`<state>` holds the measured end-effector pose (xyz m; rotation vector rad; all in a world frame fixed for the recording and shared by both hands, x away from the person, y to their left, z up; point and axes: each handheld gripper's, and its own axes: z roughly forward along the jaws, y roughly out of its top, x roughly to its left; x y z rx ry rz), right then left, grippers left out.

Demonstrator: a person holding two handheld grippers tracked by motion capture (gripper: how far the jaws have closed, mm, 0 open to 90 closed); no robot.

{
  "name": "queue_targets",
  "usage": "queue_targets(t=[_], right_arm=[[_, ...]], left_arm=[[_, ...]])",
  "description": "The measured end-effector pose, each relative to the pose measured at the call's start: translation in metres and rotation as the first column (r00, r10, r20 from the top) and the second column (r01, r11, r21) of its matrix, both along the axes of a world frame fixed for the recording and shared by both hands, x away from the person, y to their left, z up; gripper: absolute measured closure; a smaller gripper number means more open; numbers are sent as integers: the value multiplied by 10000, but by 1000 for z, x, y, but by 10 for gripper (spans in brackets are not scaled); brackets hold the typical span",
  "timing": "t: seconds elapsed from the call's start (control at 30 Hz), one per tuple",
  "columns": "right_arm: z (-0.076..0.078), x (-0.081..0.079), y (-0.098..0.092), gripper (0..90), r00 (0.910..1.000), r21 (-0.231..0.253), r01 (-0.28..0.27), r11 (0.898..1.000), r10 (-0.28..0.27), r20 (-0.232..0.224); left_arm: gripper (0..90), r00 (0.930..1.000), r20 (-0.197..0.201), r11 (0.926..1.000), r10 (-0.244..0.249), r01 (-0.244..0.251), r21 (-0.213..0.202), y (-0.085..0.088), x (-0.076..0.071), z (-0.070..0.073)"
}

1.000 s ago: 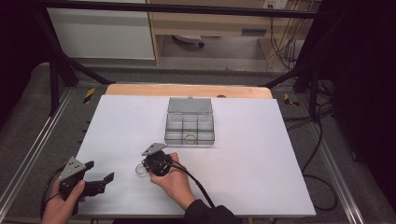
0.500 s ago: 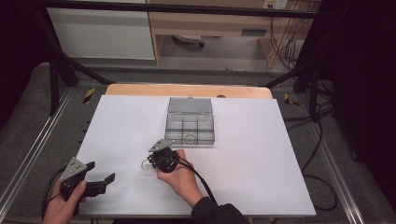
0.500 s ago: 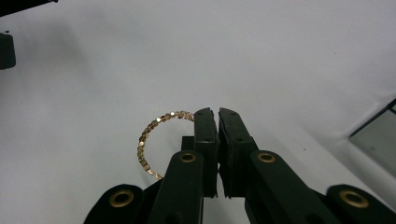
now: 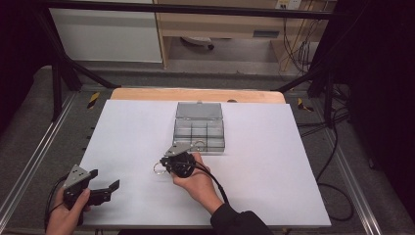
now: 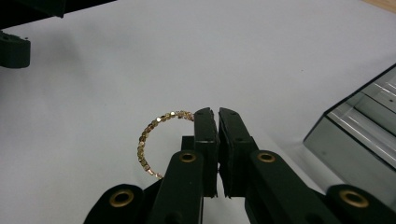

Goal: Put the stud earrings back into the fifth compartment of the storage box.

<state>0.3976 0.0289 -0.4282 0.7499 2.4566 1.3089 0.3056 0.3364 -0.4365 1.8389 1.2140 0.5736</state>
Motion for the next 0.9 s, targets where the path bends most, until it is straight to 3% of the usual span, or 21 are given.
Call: queue_targets(t=[0.33, 0.9], right_arm=[[7, 3, -8, 871, 9991, 518, 413, 9978, -414, 20], [17, 12, -37, 871, 9930, 967, 1153, 9886, -1173, 154]], left_arm=[[80, 9999, -3, 9999, -118, 118, -46, 0, 0, 0], [81, 9999, -29, 9999, -154, 154, -22, -1, -1, 0]])
